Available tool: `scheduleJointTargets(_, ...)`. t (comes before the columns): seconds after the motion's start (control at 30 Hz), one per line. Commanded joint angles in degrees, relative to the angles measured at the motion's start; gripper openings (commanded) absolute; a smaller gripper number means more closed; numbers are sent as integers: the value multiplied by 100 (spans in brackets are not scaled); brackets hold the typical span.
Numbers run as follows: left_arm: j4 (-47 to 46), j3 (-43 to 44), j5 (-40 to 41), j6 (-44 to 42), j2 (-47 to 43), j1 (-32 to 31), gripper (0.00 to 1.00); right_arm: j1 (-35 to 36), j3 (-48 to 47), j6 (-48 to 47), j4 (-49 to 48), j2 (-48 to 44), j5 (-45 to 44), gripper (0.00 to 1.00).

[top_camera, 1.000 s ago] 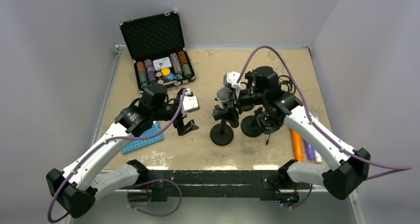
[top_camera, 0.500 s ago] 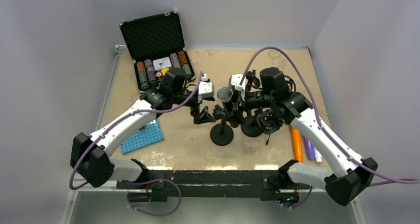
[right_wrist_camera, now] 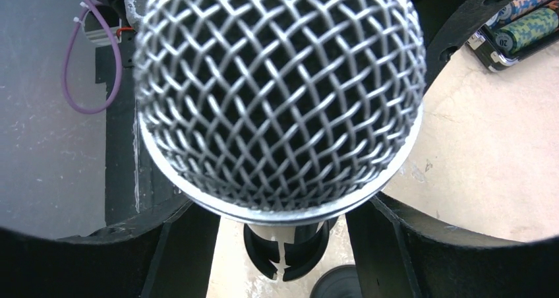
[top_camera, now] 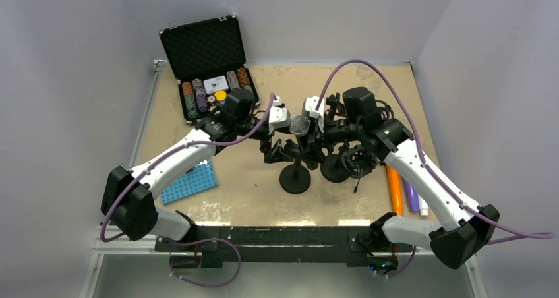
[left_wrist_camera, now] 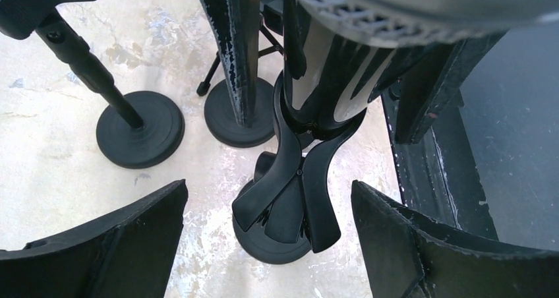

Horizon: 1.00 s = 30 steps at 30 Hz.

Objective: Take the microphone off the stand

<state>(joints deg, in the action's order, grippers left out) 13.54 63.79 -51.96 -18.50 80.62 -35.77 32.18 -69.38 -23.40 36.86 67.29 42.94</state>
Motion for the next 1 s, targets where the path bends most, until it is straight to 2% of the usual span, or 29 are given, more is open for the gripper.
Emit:
scheduleJointTargets(0.0, -296, 55, -359, -13, 73, -33, 97, -19, -290, 225, -200, 30, 10, 68)
scheduleJointTargets(0.23, -87, -77, -602, -258, 131, -50, 96, -20, -337, 389, -299, 109, 61, 68)
scheduleJointTargets(0.3, -402, -233, -735, -48, 110, -44, 97, -28, -327, 284, -219, 103, 120, 67)
scheduleJointTargets(0.43, -1619, -523, -902, 674, 206, -51, 98, -28, -312, 231, -131, 65, 276, 66)
scheduleJointTargets(0.6, -2192, -603, -910, 959, 397, -53, 97, -28, -600, 270, 127, 286, 372, 63)
scheduleJointTargets(0.73, -2235, -572, -1056, 1019, 466, -53, 94, -28, -711, 236, 176, 413, 386, 61)
scheduleJointTargets(0.97, -1877, -721, -1149, 649, 364, -46, 90, -28, -690, 206, 188, 436, 395, 58)
